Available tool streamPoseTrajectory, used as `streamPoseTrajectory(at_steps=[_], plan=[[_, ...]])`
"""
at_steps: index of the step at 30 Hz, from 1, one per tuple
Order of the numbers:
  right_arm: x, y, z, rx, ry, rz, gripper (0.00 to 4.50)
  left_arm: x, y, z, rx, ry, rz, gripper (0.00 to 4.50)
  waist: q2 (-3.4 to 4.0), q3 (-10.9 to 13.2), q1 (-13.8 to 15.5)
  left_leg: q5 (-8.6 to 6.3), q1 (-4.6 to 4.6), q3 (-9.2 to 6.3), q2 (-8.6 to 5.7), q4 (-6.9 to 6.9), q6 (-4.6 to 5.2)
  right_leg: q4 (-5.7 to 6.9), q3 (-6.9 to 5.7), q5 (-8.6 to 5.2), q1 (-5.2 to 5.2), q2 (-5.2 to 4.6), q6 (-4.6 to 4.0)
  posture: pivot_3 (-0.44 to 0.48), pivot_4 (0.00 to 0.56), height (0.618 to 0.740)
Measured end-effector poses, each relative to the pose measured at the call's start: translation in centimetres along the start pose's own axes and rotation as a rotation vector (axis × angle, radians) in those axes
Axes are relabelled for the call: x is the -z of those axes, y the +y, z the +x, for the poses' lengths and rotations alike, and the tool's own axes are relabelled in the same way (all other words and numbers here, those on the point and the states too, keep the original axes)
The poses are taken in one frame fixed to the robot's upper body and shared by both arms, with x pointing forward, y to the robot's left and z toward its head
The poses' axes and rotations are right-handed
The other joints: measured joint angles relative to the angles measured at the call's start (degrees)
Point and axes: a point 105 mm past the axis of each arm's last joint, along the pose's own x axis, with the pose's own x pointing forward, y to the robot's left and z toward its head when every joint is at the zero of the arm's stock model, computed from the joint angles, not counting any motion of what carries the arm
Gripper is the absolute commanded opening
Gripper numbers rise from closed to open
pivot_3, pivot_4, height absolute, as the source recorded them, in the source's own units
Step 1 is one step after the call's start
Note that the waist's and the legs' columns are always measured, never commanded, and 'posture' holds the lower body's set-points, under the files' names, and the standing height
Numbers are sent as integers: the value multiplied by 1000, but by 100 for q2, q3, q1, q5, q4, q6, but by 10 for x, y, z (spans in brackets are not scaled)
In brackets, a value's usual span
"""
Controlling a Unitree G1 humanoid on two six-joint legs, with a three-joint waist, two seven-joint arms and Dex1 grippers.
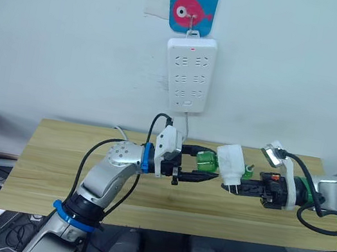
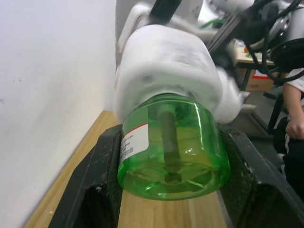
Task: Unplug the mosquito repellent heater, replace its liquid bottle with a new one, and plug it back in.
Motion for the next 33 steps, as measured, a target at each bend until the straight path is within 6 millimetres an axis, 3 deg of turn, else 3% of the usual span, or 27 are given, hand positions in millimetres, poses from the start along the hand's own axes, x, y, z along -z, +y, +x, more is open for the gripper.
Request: streamPoseTrajectory(at_steps=[8,15,21,25,29,33], plan=[[-17,36,1,-140,-25,-49,31,12,3,-3,-3,61,23,2271,0,0,-6,0,-2,3,0,0,0,-3,2,0,-1,-1,0,-109,224,740],[-46,27,7,-61,-151,-89,31,14,-3,-2,32,64,7,2271,0,0,-8,0,-4,2,0,0,0,-3,0,0,-2,-1,0,-109,224,740],[-41,35,-11,-74,-110,-51,31,14,-1,-5,23,60,-17,2271,0,0,2,-1,-9,3,-1,0,3,-11,0,0,-3,-2,0,-101,229,740],[-22,30,-19,-69,-67,31,31,15,-4,-6,25,54,-27,2271,0,0,6,-2,-8,1,2,-1,3,-8,-2,0,-3,-1,0,-99,230,740],[3,17,-14,-5,1,52,31,16,-5,-6,23,54,-30,2271,0,0,9,-1,-6,3,1,2,2,-4,0,0,-2,-1,0,-96,229,740],[11,2,-4,55,1,18,31,14,-5,-5,26,45,-38,2271,0,0,-7,-1,-2,4,2,1,2,-1,1,0,-3,1,1,-95,228,740]])
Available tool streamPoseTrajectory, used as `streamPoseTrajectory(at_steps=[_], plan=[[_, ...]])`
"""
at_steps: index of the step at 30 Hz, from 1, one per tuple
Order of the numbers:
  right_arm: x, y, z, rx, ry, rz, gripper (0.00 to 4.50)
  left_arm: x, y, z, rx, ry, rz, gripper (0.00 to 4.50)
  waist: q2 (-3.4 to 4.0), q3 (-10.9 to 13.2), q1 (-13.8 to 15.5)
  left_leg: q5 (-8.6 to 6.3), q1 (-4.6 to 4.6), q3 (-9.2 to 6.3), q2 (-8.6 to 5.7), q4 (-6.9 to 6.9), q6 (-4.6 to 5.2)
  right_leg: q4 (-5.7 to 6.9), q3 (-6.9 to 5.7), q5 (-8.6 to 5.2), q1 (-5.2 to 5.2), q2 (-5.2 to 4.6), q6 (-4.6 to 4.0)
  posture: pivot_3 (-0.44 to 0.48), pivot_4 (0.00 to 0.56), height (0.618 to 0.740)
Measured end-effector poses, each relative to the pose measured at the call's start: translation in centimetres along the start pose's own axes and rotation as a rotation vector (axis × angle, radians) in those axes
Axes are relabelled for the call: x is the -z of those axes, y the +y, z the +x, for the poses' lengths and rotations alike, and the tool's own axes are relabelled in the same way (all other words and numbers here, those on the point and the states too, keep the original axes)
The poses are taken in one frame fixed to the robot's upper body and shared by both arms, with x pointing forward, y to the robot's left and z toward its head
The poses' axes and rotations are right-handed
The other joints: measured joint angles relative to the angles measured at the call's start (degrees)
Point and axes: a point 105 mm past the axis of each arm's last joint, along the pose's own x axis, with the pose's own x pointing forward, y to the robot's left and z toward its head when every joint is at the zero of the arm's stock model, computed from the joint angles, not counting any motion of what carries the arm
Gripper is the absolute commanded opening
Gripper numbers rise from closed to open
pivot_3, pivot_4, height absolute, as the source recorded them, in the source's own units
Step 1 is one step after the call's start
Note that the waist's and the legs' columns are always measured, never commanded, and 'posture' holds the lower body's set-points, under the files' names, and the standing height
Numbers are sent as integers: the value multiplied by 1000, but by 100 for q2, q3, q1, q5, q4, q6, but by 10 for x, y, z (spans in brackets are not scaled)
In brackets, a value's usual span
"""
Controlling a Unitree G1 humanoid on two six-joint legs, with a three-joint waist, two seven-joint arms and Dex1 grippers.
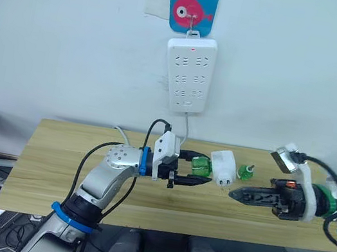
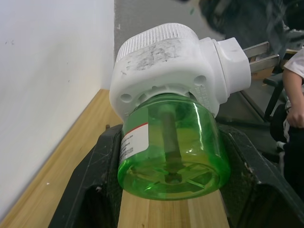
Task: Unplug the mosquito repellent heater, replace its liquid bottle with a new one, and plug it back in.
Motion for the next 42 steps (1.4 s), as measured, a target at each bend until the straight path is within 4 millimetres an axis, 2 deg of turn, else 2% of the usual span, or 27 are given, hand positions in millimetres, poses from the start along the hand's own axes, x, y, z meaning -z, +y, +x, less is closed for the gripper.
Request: streamPoseTrajectory(at_steps=[5,13,18,23,31,36,39,42], plan=[[-3,4,6,-41,-10,-21,31,0,0,-1,1,0,-5,2271,0,0,7,0,-2,0,-2,0,0,-4,2,0,1,-2,0,-97,225,740],[-28,23,7,-137,-83,-30,31,2,-2,-2,6,25,18,2271,0,0,3,0,-2,0,-1,0,0,-4,1,0,1,-2,0,-99,225,740],[-44,16,16,-93,-169,-36,31,4,-2,-5,-3,36,16,2271,-1,0,2,0,-2,-3,0,0,0,-2,0,0,1,-1,-1,-98,228,740],[-52,1,24,-3,-221,-67,31,11,-1,-9,-19,66,-14,2271,0,0,1,0,-3,-2,-2,0,0,-3,1,0,1,-2,0,-98,229,740],[-58,-6,29,34,-241,-96,31,16,-2,-10,-22,85,-42,2271,0,0,1,0,-3,-3,-1,0,0,-3,1,0,0,-1,-1,-97,233,740],[-55,-3,26,21,-216,-114,31,15,-3,-9,-14,82,-40,2271,0,0,1,0,-3,-2,-2,0,0,-3,1,0,0,-2,-1,-94,234,740],[-50,8,12,23,-158,-186,609,12,-7,-6,14,65,-32,2271,0,0,8,0,-4,-3,-2,-1,0,-5,-2,0,0,-2,0,-95,234,740],[-51,15,2,11,-156,-247,1621,10,-7,-7,17,57,-26,2271,0,0,6,0,-1,-3,-1,0,0,-3,-2,0,1,-1,0,-100,234,740]])
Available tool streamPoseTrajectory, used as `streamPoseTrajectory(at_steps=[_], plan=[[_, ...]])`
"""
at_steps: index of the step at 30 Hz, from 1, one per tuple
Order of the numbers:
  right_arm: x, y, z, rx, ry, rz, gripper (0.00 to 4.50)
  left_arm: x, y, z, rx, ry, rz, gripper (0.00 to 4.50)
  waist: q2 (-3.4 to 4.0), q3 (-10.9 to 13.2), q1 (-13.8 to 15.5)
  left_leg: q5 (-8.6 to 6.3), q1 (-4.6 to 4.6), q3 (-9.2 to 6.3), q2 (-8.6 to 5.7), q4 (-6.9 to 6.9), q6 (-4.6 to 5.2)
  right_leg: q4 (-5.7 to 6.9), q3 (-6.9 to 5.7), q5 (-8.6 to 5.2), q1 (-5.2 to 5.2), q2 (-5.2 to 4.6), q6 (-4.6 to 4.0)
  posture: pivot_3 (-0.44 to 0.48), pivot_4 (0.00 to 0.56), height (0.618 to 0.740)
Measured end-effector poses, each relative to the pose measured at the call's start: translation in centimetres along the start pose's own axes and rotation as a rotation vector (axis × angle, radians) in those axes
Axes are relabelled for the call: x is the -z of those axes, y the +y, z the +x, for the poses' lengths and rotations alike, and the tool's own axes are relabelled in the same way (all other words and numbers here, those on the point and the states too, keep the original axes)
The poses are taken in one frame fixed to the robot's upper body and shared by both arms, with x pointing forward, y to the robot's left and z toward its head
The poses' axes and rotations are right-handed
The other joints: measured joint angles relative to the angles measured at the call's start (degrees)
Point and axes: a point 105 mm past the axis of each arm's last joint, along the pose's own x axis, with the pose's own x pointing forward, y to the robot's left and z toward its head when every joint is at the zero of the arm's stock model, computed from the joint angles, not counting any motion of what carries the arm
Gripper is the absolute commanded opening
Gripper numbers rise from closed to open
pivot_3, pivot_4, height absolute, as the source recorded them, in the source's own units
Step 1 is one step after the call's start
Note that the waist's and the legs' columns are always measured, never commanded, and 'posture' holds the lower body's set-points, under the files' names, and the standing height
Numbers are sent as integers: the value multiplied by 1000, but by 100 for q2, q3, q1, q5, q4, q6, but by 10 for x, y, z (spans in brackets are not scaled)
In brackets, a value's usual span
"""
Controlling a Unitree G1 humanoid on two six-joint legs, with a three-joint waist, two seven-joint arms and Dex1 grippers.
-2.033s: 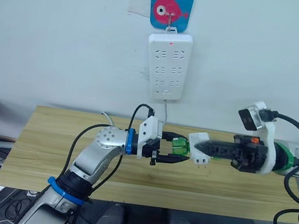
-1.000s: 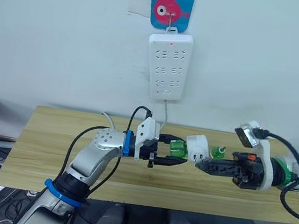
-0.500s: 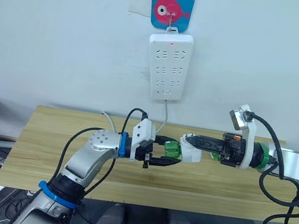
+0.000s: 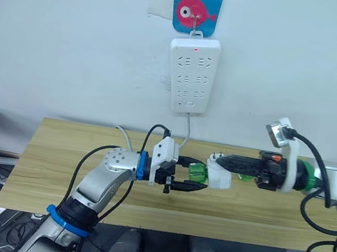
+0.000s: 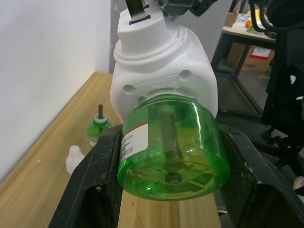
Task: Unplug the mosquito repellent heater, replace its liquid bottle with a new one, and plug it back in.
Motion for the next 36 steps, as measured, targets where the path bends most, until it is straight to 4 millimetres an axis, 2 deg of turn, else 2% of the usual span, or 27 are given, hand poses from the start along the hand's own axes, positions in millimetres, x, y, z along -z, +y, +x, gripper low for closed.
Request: streamPoseTrajectory(at_steps=[4,8,13,18,34,36], plan=[[-8,3,-11,-16,-30,-52,3053,-2,0,0,0,-8,4,2271,0,0,-10,0,1,2,1,0,0,1,1,0,0,1,0,-119,230,740],[-1,-8,-26,38,-20,-97,4483,-6,0,-1,0,-33,-1,2271,0,0,-6,0,-1,3,0,0,0,-3,0,0,0,0,0,-119,230,740],[13,-19,-27,45,1,-103,4483,-14,2,-2,5,-55,-2,2271,0,0,-7,0,2,3,1,0,0,1,1,0,0,0,0,-123,228,740],[23,-26,-15,40,19,-135,4483,-25,2,0,26,-83,19,2271,0,0,-16,0,2,3,1,0,-1,1,2,0,-1,0,0,-123,229,740],[33,-11,2,-72,72,-149,4483,-28,-13,-4,125,-66,-42,2271,0,0,-8,0,2,0,0,0,-1,0,1,0,1,0,0,-106,231,740],[34,-11,2,-78,73,-149,4147,-28,-14,-4,128,-63,-49,2271,0,0,-7,0,2,0,0,0,-1,0,1,0,0,0,0,-106,231,740]])
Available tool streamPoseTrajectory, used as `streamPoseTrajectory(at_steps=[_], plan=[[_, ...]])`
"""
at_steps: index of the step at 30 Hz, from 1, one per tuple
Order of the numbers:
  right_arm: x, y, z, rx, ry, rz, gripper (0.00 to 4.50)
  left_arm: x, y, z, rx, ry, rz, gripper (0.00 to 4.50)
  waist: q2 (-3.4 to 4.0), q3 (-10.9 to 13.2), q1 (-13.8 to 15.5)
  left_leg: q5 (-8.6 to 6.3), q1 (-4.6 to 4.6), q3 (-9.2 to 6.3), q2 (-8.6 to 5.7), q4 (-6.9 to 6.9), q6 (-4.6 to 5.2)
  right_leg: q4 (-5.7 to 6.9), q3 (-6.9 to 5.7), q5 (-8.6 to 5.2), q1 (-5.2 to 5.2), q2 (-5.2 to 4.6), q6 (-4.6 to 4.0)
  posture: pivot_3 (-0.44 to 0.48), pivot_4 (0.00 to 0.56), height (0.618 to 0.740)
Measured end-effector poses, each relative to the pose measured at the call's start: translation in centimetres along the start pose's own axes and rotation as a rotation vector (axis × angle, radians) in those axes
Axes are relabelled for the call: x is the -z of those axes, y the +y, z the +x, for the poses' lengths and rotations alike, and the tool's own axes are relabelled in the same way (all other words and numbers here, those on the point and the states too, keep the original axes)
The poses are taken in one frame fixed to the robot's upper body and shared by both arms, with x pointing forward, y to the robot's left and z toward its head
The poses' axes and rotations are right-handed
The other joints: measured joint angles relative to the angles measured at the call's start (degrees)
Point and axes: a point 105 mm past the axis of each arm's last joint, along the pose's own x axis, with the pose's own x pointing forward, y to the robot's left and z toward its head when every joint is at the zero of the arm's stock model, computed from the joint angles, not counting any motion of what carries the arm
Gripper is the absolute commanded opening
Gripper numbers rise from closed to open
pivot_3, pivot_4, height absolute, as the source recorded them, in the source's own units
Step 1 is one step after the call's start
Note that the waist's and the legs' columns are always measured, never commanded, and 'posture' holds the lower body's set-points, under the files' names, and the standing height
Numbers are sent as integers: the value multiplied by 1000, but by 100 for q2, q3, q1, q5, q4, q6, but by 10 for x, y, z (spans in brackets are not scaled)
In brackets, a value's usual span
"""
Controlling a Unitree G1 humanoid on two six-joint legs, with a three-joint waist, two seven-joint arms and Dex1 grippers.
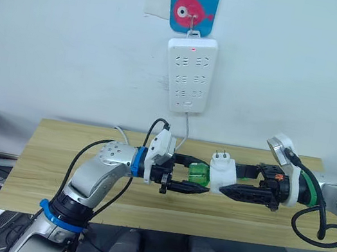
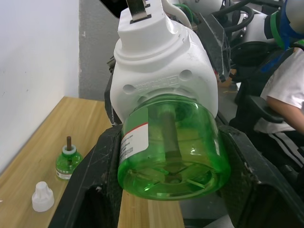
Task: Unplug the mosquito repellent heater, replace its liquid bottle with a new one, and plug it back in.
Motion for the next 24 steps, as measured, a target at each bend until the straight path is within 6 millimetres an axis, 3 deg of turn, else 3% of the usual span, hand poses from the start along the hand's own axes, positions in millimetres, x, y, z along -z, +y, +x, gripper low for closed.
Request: streamPoseTrajectory(at_steps=[4,10,14,17,24], plan=[[0,1,0,-2,8,-8,3067,1,0,0,-5,4,-11,2271,0,0,2,0,0,0,0,0,0,0,0,0,0,0,0,-103,232,740],[2,1,0,2,18,-3,3043,3,0,0,-4,9,-23,2271,0,0,3,0,0,0,0,0,0,0,0,0,0,0,0,-97,232,740],[3,-3,0,44,8,20,3043,3,5,-3,-50,29,12,3603,0,0,5,0,0,-2,0,0,0,1,-1,0,0,-1,0,-100,232,740],[13,-14,-7,156,6,81,3043,2,15,-17,-136,71,62,4500,0,0,10,0,-1,-1,0,-1,0,1,1,0,-1,-1,0,-98,229,740],[26,-25,2,305,-24,191,3043,12,27,-18,-240,204,264,4500,0,0,9,0,-1,0,-1,-1,-1,2,3,0,0,-3,0,-107,223,740]])
